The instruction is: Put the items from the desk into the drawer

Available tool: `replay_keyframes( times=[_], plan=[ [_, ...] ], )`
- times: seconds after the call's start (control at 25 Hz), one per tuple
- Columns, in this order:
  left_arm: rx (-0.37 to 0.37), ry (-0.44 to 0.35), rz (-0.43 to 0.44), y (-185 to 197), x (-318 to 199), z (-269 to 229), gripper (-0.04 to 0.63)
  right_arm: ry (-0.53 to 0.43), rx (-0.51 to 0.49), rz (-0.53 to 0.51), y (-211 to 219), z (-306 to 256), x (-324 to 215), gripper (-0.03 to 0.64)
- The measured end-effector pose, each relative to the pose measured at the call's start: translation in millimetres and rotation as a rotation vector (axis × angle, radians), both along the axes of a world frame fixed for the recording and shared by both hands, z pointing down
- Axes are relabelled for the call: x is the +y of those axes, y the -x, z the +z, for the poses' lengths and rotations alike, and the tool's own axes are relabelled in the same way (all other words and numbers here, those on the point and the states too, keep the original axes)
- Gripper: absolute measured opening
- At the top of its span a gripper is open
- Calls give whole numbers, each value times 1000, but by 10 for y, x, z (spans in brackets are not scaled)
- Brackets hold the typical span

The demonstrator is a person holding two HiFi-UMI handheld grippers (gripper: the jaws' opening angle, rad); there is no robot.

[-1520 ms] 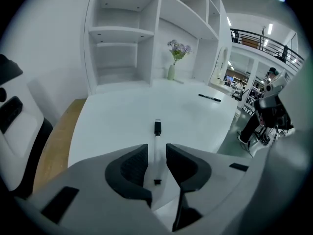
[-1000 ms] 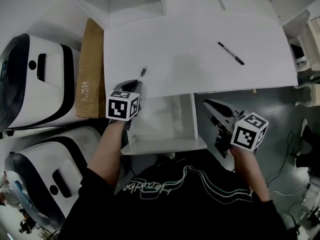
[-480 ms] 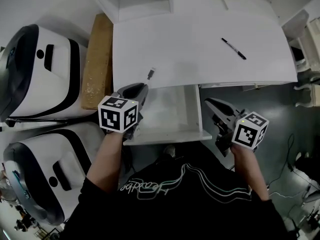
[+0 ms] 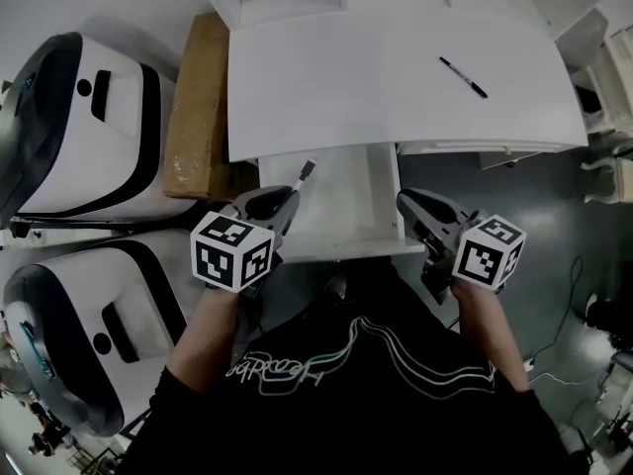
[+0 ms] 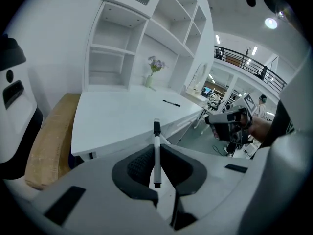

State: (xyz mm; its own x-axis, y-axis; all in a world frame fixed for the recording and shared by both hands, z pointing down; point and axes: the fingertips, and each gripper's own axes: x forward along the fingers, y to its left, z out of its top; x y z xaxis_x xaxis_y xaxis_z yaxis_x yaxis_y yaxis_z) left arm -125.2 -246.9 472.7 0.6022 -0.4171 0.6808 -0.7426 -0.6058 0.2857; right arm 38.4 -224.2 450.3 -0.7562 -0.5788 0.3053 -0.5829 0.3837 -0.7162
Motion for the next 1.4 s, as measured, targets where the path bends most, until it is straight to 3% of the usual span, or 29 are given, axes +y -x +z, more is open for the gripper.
replay_keyframes(
  times=[0.28,0.48,0.68,0.96,1.12,1.24,1.4],
  plan=[
    [-120,33,95,-95,122,515,54,14,2,1,-95,69,87,57],
    [-187,82,145,-258,-19,960,54,33,9,28,-342,146,30,57],
    [-300,105,224,-383,-222,1499,54,60,22,54,-565,271,-27,57],
    [-412,161,255,-377,-382,2294,54,103,40,88,-841,444,-58,57],
    [-430,167,271,-371,-401,2494,64,104,45,96,-903,453,-114,57],
    [-401,206,263,-390,-325,2505,186,102,48,97,-918,448,-109,57],
    [-362,191,250,-381,-295,2243,207,84,45,91,-865,347,-85,57]
  ],
)
